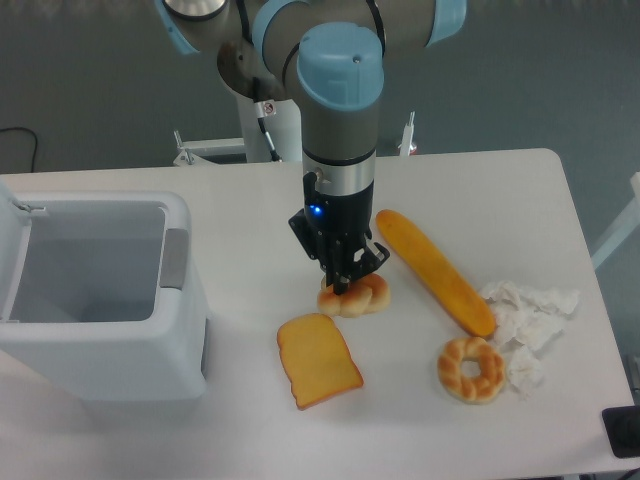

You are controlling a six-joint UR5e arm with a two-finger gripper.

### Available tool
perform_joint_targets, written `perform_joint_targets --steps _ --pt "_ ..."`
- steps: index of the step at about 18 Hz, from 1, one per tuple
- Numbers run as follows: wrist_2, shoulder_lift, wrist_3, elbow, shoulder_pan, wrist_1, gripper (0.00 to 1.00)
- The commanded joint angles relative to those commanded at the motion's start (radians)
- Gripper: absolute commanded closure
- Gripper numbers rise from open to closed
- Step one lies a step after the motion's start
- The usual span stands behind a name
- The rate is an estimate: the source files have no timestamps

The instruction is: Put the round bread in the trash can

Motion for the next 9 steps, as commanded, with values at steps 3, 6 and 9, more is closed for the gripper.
perform_joint_targets --steps 3,6,9 --pt "0.002 0.0 -0.002 -0.002 -0.002 0.0 0.93" --pt "-0.012 0.0 -0.003 -0.003 -0.002 0.0 0.93" --pt "-0.014 0.0 -0.006 -0.002 0.0 0.002 0.93"
